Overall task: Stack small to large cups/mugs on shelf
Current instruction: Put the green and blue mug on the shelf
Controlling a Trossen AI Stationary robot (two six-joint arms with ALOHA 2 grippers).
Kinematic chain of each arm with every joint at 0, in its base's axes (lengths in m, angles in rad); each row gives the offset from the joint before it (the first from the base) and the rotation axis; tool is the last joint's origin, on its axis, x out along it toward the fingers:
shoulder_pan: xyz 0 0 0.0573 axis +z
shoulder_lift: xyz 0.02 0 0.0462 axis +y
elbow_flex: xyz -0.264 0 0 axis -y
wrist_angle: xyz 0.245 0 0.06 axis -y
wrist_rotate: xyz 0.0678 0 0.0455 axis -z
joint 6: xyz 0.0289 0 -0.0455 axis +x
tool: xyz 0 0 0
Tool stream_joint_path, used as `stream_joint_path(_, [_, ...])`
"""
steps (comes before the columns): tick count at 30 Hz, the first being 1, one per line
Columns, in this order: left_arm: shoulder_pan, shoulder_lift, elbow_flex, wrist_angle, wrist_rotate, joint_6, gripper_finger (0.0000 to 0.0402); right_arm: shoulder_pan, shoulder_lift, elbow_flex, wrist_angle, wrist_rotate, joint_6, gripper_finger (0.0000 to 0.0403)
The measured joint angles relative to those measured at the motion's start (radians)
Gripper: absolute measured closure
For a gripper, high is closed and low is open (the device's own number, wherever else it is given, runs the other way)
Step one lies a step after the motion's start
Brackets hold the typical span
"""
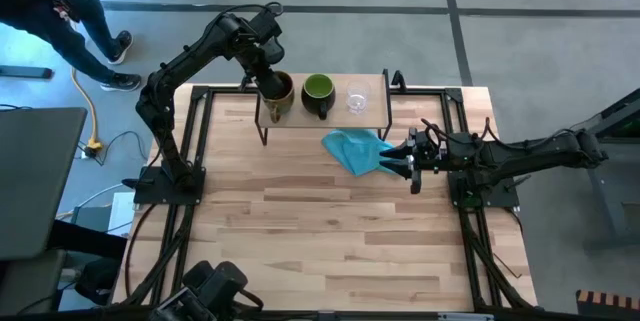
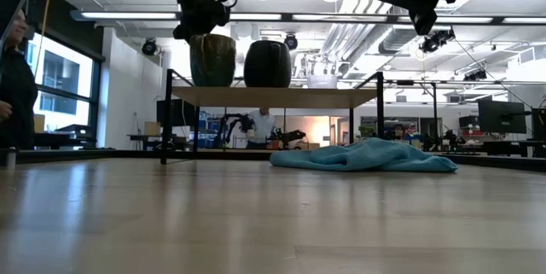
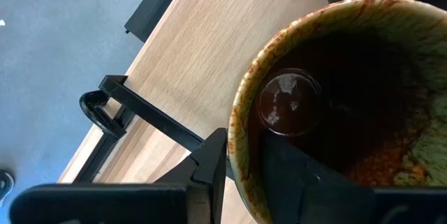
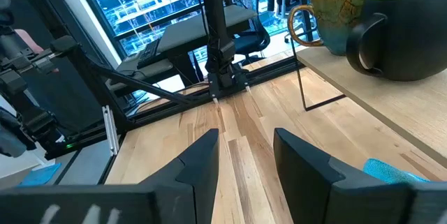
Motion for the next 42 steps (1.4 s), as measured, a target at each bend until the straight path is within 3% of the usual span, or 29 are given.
stream_joint_path(42, [0.000, 0.000, 0.000, 0.016, 0.038, -0.042, 0.0332, 0.000, 0.000, 0.000, 0.000, 0.000, -0.003, 0.0275])
